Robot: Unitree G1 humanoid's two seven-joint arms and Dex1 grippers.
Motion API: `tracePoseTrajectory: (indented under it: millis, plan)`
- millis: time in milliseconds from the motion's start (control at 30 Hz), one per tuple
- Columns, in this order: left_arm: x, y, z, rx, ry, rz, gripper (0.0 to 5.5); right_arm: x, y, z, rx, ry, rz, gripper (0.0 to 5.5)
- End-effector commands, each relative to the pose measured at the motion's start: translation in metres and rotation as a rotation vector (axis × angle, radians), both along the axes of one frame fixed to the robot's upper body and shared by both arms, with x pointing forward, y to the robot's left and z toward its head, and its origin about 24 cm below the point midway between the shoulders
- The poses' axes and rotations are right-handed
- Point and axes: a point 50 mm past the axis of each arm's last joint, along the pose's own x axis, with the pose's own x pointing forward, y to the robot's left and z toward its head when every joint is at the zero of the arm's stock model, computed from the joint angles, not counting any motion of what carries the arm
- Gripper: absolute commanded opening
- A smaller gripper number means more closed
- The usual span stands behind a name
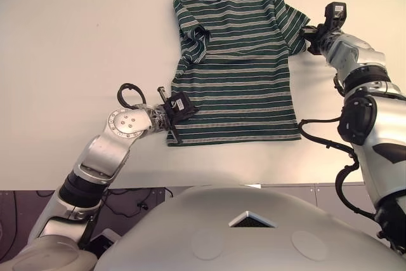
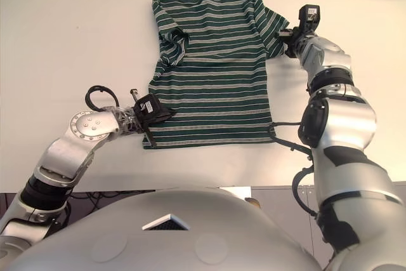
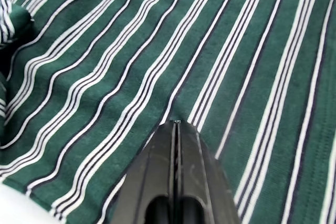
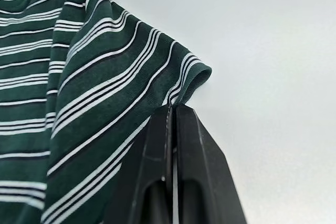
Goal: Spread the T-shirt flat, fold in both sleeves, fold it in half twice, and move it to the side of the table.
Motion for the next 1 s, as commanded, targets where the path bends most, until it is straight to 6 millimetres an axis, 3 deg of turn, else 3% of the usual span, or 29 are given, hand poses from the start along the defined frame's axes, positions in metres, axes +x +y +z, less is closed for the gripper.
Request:
tracePoseTrajectory:
  millis: [33,233,567,700,867,933,1000]
  plan:
    - [-0.017,0.019,-0.030,0.125,0.165,0.058,0.00,0.007,0.014,0.005,0.022,-0.054,0.046,0.05]
    - [-0.015,0.017,-0.033,0.120,0.159,0.066,0.00,0.020,0.050,0.020,0.011,-0.137,0.252,0.05]
    - [-0.011,0.016,-0.033,0.114,0.155,0.067,0.00,0.012,0.101,0.000,-0.109,-0.089,0.486,0.05]
    - [-0.010,0.015,-0.034,0.115,0.152,0.069,0.00,0.010,0.113,-0.003,-0.144,-0.092,0.536,0.67]
    - [-0.010,0.018,-0.033,0.121,0.132,0.069,0.00,0.010,0.114,0.008,-0.092,-0.142,0.631,1.50]
    - [-0.007,0.021,-0.020,0.091,0.073,0.071,0.00,0.005,0.103,0.022,-0.082,-0.197,0.766,1.77]
    - [0.006,0.027,0.017,0.002,-0.093,0.099,0.00,-0.011,0.081,0.043,-0.130,-0.270,0.972,2.12]
